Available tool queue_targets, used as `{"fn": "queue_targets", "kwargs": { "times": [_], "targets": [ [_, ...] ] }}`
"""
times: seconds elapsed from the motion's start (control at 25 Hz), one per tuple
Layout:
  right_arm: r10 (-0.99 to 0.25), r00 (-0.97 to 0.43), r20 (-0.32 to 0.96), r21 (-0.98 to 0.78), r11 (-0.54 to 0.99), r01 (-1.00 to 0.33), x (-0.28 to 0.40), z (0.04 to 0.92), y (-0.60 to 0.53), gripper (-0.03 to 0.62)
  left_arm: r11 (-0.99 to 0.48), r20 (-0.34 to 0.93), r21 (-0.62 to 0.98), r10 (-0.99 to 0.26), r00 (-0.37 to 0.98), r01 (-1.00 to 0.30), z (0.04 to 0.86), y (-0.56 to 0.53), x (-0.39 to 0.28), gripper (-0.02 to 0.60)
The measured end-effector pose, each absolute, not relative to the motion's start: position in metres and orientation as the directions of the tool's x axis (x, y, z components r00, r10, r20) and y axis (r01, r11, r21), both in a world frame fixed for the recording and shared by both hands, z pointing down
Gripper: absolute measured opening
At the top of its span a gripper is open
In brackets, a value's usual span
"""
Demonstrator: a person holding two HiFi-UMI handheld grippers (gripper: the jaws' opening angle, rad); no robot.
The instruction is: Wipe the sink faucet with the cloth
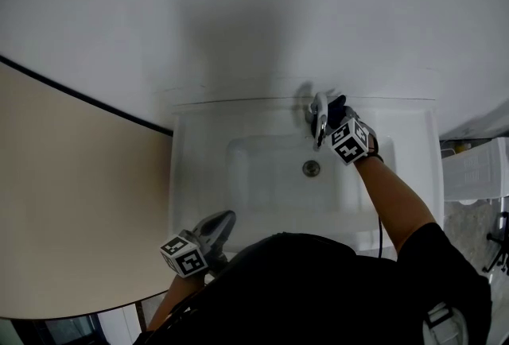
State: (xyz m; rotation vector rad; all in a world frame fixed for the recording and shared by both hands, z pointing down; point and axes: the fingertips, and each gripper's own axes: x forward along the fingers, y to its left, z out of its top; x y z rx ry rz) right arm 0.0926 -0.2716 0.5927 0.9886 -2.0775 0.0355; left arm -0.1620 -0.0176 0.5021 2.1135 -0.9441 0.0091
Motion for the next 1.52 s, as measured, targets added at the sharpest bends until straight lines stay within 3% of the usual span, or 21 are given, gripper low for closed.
{"fn": "queue_targets", "kwargs": {
  "times": [0.2, 0.32, 0.44, 0.56, 0.72, 0.8, 0.96, 1.16, 1.24, 1.32, 1.44, 1.52],
  "targets": [
    [-0.608, -0.38, 0.697, 0.269, 0.713, -0.648, 0.085, 0.6, -0.253, 0.101, -0.407, 0.296, 0.673, -0.617, 0.729, -0.618, 0.5, -0.021, -0.16, -0.008],
    [-0.525, -0.38, 0.761, 0.227, 0.765, -0.602, 0.082, 0.623, -0.235, 0.101, -0.4, 0.292, 0.676, -0.626, 0.723, -0.619, 0.501, -0.019, -0.162, -0.008],
    [-0.47, -0.362, 0.805, 0.135, 0.739, -0.66, 0.097, 0.655, -0.22, 0.103, -0.393, 0.296, 0.675, -0.631, 0.717, -0.624, 0.5, -0.017, -0.165, -0.008],
    [-0.563, -0.443, 0.698, 0.05, 0.655, -0.754, 0.104, 0.621, -0.228, 0.103, -0.392, 0.299, 0.67, -0.635, 0.712, -0.631, 0.498, -0.017, -0.169, -0.008],
    [-0.689, -0.521, 0.504, 0.042, 0.622, -0.782, 0.099, 0.549, -0.265, 0.103, -0.38, 0.299, 0.676, -0.642, 0.706, -0.632, 0.503, -0.018, -0.173, -0.008],
    [-0.672, -0.534, 0.513, 0.073, 0.654, -0.753, 0.089, 0.544, -0.274, 0.103, -0.392, 0.293, 0.674, -0.636, 0.714, -0.626, 0.503, -0.019, -0.167, -0.008],
    [-0.523, -0.55, 0.651, 0.069, 0.762, -0.644, 0.077, 0.573, -0.255, 0.104, -0.418, 0.264, 0.67, -0.638, 0.723, -0.613, 0.497, -0.022, -0.159, -0.008],
    [-0.608, -0.573, 0.55, 0.059, 0.712, -0.699, 0.112, 0.479, -0.261, 0.104, -0.453, 0.259, 0.613, -0.659, 0.706, -0.647, 0.497, -0.03, -0.193, -0.008],
    [-0.578, -0.612, 0.539, 0.102, 0.766, -0.634, 0.093, 0.424, -0.262, 0.104, -0.48, 0.254, 0.573, -0.667, 0.7, -0.665, 0.498, -0.036, -0.207, -0.007],
    [-0.463, -0.612, 0.641, 0.172, 0.864, -0.473, 0.059, 0.393, -0.252, 0.104, -0.509, 0.225, 0.54, -0.68, 0.698, -0.67, 0.496, -0.041, -0.211, -0.008],
    [-0.294, -0.46, 0.838, 0.239, 0.955, -0.176, 0.026, 0.395, -0.208, 0.104, -0.551, 0.167, 0.504, -0.693, 0.701, -0.665, 0.488, -0.044, -0.209, -0.008],
    [-0.281, -0.358, 0.89, 0.287, 0.957, -0.038, 0.017, 0.416, -0.176, 0.104, -0.57, 0.129, 0.505, -0.693, 0.71, -0.648, 0.481, -0.043, -0.213, -0.008]
  ]
}}
